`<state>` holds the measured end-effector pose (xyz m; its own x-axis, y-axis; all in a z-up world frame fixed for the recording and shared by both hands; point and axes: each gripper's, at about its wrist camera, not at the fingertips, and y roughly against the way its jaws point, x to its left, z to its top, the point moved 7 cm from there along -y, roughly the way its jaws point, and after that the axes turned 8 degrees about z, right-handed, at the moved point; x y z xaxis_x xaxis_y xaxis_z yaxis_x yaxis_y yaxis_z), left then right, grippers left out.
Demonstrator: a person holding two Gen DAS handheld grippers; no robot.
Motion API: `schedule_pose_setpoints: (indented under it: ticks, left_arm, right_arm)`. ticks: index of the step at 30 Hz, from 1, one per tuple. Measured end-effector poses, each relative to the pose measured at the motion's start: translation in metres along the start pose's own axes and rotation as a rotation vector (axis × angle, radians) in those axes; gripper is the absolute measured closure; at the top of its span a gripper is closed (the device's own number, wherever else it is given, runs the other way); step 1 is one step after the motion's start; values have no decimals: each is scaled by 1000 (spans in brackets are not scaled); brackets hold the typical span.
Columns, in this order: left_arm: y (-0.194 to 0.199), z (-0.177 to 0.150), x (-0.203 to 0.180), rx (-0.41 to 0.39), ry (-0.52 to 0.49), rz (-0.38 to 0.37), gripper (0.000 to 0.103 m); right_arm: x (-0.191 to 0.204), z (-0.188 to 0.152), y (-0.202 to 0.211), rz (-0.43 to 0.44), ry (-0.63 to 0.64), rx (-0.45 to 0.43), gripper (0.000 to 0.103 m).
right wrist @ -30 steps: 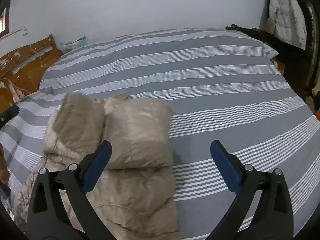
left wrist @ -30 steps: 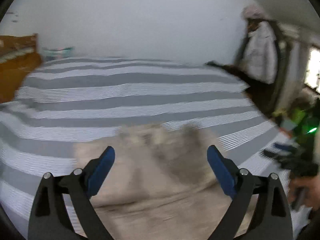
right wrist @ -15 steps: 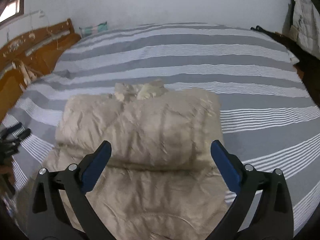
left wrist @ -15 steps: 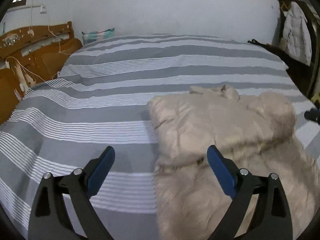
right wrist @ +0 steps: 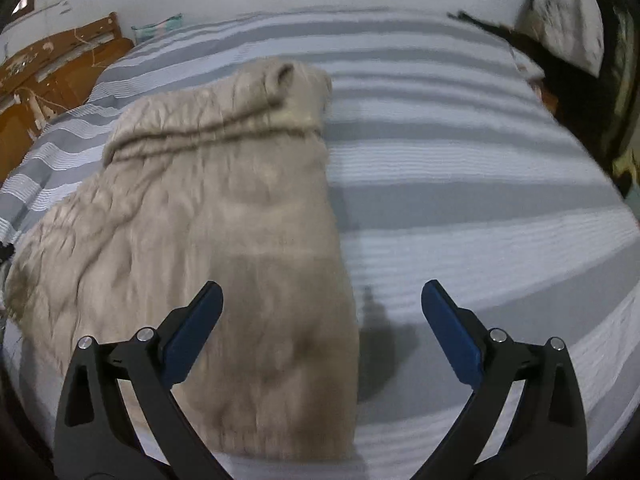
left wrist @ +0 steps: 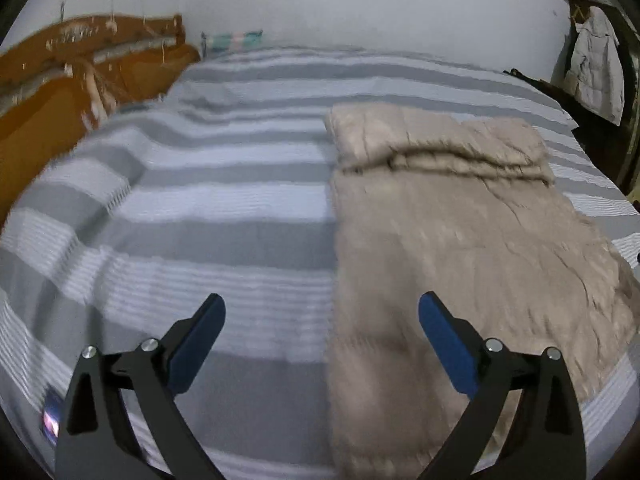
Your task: Fold large clothes
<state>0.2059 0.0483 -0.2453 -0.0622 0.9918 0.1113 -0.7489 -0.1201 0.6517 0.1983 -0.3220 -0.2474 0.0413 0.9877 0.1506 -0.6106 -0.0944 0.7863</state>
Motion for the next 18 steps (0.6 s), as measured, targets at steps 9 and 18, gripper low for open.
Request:
schedule_pose_setpoints:
  ticks: [9, 18]
  left_arm:
    - [-23, -45, -28, 108, -14, -9, 6]
    - [-11, -34, -50, 92, -20, -127, 78]
  right_arm:
    - [2, -46, -21, 51, -14, 88, 28]
    - [18, -27, 3, 105, 40, 26, 76]
